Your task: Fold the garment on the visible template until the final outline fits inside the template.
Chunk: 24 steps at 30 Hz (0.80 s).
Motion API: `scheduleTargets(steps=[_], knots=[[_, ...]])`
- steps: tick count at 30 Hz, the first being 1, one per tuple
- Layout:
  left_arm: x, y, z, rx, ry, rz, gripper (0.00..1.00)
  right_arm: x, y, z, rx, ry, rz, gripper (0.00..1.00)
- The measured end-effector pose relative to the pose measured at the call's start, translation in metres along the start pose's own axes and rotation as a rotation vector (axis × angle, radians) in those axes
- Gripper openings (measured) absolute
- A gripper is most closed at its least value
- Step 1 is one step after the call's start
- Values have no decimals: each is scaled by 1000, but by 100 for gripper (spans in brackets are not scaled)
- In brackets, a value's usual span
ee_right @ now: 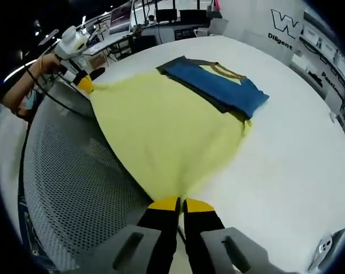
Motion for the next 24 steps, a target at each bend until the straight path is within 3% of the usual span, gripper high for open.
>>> scheduleTargets(steps=[6,12,16,22,24], knots=[[-8,29,-6,-92,-16,87,7,-9,19,16,144,19,105,0],[-18,53,-11,-80,18,129,7,-16,34,29,197,19,140,0],[-25,75,-13,-108,25,194,7,-20,51,43,262,15,198,0],[-30,99,-26,-134,78,248,7,-22,65,61,298,-5,210,0],[-32,113,-30,-141,87,291,7,-22,72,69,337,-19,210,0]])
Point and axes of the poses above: the point that each gripper's makers call its tool centre point, and the gripper's own axes: x roughly forward along the fingers, z roughly to its right, y roughly out of its top, the point moved 4 cm from there along -x, roughly backward along the fingers
